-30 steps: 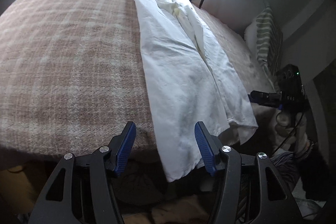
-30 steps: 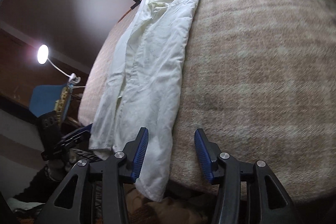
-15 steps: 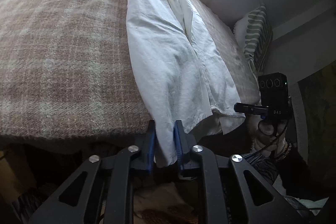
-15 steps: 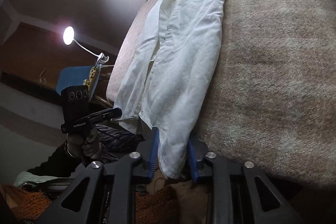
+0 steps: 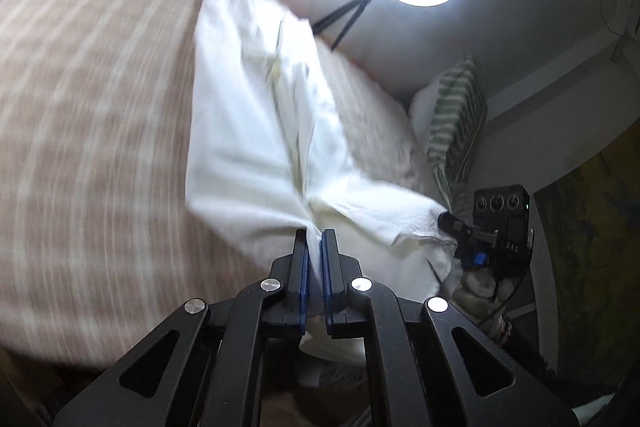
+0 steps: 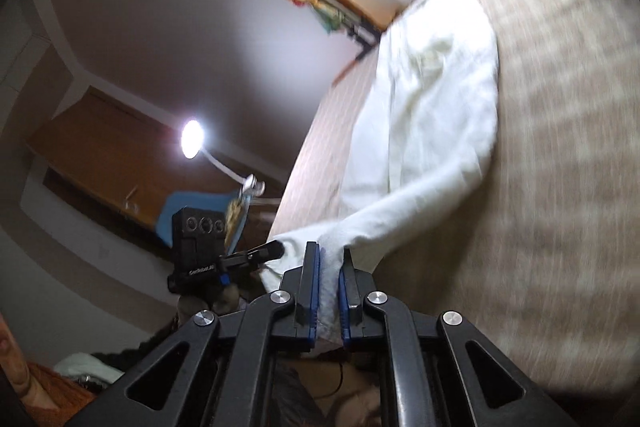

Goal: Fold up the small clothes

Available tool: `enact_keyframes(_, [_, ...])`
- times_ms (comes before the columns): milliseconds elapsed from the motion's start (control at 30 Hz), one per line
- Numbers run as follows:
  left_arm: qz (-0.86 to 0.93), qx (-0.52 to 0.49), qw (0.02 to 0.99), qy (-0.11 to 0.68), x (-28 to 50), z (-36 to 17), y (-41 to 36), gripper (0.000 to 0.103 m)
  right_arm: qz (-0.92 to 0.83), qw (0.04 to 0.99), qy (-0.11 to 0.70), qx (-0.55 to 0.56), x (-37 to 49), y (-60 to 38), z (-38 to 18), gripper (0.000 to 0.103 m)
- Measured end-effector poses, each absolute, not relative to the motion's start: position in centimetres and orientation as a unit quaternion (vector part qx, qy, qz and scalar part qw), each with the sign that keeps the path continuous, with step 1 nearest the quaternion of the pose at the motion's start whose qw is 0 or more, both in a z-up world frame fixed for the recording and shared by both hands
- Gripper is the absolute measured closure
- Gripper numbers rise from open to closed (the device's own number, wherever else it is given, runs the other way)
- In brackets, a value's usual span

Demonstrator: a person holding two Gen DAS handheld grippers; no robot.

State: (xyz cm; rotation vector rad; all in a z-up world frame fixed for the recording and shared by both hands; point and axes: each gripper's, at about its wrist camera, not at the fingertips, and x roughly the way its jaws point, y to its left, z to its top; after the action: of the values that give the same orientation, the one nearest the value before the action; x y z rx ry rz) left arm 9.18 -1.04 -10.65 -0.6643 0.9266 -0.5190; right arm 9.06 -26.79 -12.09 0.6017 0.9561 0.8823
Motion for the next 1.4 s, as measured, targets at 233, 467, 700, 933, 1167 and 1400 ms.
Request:
enact_keyframes(233, [-0.22,-0.296,0.827,0.423,16.0,-9.1,-0.2,0.099,0.351,0.785,0.423,0.287,14.5,-26.2,-10.1,0.096])
enact_keyframes(467, [-0.181,-0.3,0.827,0.439,21.9,-10.9,1.0,0.098,0.3,0.79,0.448,0.29,21.8,-25.0,-11.0,0.096])
enact_keyframes(700, [-0.152,-0.318,0.813,0.464,25.4,-14.4,2.4,0.099,0.25,0.769,0.493,0.321,27.5,-25.0,-14.8,0.096])
enact_keyframes(933, [-0.146,-0.296,0.82,0.468,27.1,-14.3,2.1,0.092,0.24,0.754,0.511,0.336,29.5,-25.2,-15.7,0.092])
enact_keyframes(1167, [-0.109,-0.307,0.855,0.404,27.0,-11.6,5.1,0.052,0.223,0.796,0.443,0.346,29.3,-29.6,-12.0,0.056])
enact_keyframes(1400, [-0.145,-0.258,0.858,0.42,25.9,-12.1,2.7,0.054,0.225,0.817,0.463,0.261,28.6,-29.0,-13.0,0.057])
